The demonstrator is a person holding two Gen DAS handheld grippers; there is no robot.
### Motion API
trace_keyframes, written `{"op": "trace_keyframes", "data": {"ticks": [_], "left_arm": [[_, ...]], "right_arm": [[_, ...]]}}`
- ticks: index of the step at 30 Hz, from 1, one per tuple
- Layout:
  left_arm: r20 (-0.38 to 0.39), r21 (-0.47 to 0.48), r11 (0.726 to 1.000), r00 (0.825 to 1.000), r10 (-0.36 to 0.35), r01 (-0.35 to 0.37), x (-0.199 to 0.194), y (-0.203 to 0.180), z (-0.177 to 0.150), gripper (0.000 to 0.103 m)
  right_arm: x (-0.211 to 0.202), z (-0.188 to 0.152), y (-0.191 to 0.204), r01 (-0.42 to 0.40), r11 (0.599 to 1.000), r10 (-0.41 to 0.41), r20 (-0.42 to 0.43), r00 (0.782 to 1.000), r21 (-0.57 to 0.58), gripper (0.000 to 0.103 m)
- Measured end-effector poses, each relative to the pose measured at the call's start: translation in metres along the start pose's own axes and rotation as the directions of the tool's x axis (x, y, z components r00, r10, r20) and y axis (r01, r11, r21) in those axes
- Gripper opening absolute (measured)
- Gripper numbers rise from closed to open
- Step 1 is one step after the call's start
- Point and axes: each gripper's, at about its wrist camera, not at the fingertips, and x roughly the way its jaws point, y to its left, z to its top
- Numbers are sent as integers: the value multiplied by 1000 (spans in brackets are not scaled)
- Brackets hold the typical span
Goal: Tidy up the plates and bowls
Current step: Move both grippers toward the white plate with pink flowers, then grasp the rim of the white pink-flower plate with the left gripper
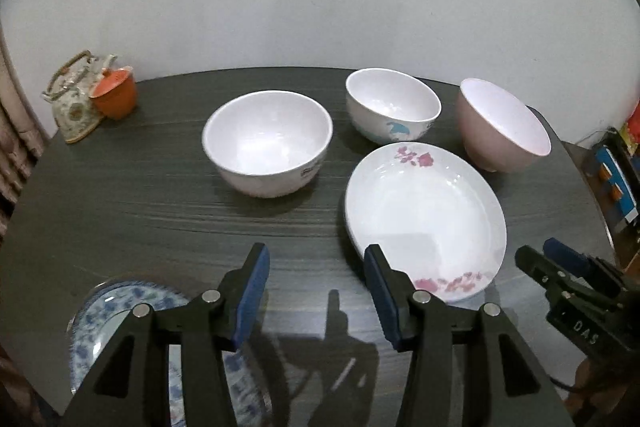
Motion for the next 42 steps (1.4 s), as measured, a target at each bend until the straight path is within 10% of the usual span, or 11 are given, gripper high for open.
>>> {"op": "trace_keyframes", "data": {"ticks": [33,42], "left_arm": [[-218,-138,969,948,-232,206,89,-2,17,50],[-238,-148,967,941,-240,209,97,-1,15,25]], "right_arm": [[88,33,-51,-208,976,216,-149,965,71,23],[94,38,-52,-252,965,262,-172,950,76,13]]}}
